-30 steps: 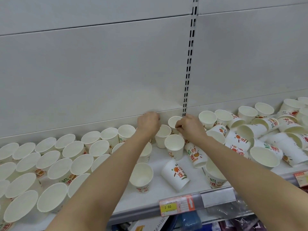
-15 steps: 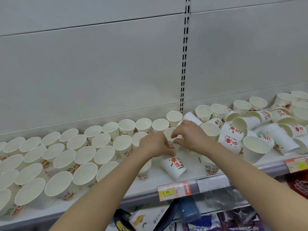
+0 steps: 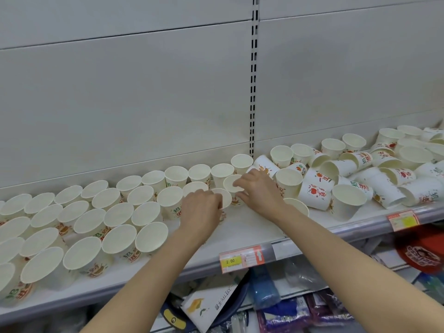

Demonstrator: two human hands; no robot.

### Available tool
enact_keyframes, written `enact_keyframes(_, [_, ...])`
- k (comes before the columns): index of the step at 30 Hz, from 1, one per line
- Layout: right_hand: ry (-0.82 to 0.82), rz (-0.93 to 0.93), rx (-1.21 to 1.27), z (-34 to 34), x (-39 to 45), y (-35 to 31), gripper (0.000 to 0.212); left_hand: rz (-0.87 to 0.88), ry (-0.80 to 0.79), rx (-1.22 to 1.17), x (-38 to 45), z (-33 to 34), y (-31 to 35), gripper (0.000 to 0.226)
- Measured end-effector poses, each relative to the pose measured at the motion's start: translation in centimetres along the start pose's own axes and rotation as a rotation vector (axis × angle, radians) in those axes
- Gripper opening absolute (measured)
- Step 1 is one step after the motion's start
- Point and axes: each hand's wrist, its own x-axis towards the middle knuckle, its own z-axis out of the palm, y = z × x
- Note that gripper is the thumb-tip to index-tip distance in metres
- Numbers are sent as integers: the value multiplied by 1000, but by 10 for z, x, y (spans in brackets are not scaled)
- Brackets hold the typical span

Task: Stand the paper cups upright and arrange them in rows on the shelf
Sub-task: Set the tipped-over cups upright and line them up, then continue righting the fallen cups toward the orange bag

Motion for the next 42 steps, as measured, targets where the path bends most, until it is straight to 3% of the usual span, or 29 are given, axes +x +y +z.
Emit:
enact_keyframes(3, [202, 43, 47, -18, -17, 6, 11, -5, 128, -108, -5, 1, 4, 18])
enact_keyframes(6, [317, 137, 33, -34, -51, 27, 5, 180, 244, -304, -10, -1, 41, 23])
enact_keyframes(9, [340, 162, 4, -40, -84, 53, 11, 407, 193, -356, -6, 5, 89, 30])
enact_keyframes(11, [333, 162, -27, -43, -97, 72, 16, 445, 123, -310, 0, 15, 110, 31])
enact_keyframes(17, [332, 124, -116, -61, -117, 113, 6, 327, 185, -223, 0, 22, 114, 14])
enact_keyframes(22, [397, 103, -162, -76, -133, 137, 15, 6, 212, -119, -26, 13, 85, 16])
enact_keyframes(29, [406, 114, -190, -86, -160, 161, 25, -248, 66, 92, -48, 16, 67, 17])
enact_keyframes(33, [382, 75, -141, -83, -166, 167, 20, -395, 82, 36, -49, 11, 69, 18])
enact_keyframes(37, [406, 39, -62, -83, -166, 157, 22, -254, 200, -101, -25, -13, 86, 38])
enact_keyframes(42, [431, -48, 111, -81, -154, 113, 20, -30, -112, -137, 51, -18, 106, 49])
